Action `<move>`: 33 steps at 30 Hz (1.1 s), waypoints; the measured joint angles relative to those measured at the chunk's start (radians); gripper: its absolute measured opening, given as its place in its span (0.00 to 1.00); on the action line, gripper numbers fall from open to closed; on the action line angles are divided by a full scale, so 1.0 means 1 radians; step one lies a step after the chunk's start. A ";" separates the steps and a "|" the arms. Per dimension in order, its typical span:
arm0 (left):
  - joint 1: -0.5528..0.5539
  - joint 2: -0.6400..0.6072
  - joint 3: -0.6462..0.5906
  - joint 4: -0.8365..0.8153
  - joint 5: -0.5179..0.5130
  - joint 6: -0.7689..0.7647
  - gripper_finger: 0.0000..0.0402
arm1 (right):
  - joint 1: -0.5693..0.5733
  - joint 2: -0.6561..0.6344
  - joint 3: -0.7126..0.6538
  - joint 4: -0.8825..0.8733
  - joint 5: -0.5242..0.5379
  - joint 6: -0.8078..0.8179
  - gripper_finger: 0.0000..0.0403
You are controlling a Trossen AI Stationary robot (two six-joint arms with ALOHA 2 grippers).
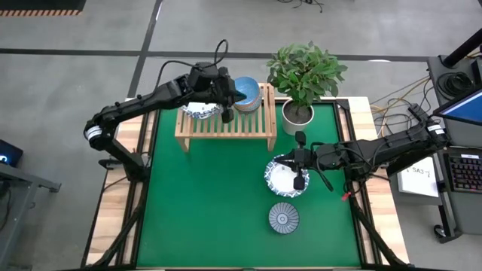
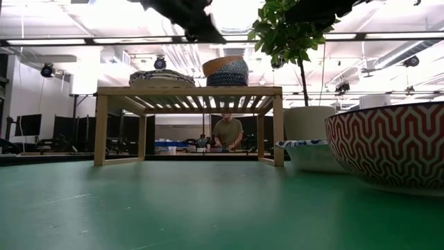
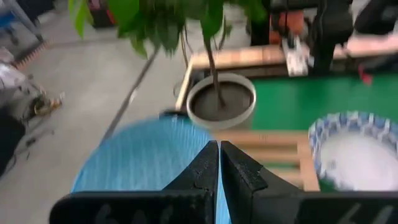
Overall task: Place and stack bowls onto a shelf
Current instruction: Stack the light blue bowl on top of the orange bowl on the shelf
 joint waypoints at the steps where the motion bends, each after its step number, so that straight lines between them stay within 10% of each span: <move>1: -0.008 0.004 -0.005 0.034 0.001 -0.007 0.00 | 0.000 0.000 0.000 0.000 0.000 0.000 0.02; 33: -0.044 0.104 -0.012 0.138 -0.019 -0.087 0.00 | 0.000 0.000 0.000 -0.004 0.000 0.002 0.02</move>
